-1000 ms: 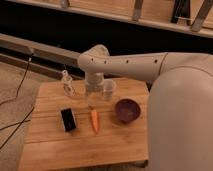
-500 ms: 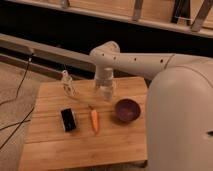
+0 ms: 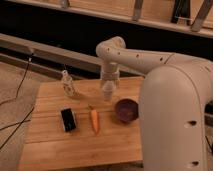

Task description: Place the ceramic cup in the ceramic bowl

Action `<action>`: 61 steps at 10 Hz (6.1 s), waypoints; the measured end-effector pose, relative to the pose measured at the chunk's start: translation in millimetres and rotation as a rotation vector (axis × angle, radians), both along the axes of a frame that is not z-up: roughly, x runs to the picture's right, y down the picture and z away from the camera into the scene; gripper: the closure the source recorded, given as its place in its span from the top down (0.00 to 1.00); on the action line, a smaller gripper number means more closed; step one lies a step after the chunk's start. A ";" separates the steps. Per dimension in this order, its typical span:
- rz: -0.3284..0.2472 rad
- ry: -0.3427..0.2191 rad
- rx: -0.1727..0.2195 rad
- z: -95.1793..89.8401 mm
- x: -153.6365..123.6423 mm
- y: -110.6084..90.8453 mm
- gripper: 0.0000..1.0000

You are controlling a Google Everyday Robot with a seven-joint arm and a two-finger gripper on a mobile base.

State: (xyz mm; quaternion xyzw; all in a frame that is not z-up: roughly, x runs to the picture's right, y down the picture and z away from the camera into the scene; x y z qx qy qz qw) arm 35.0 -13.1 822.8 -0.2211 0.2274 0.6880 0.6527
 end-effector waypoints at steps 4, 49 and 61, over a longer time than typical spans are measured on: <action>0.034 0.037 -0.001 21.9 20.8 -3.0 0.65; 0.222 0.032 0.103 -99.8 75.8 87.9 0.00; 0.415 0.026 0.042 -49.8 127.9 133.0 0.00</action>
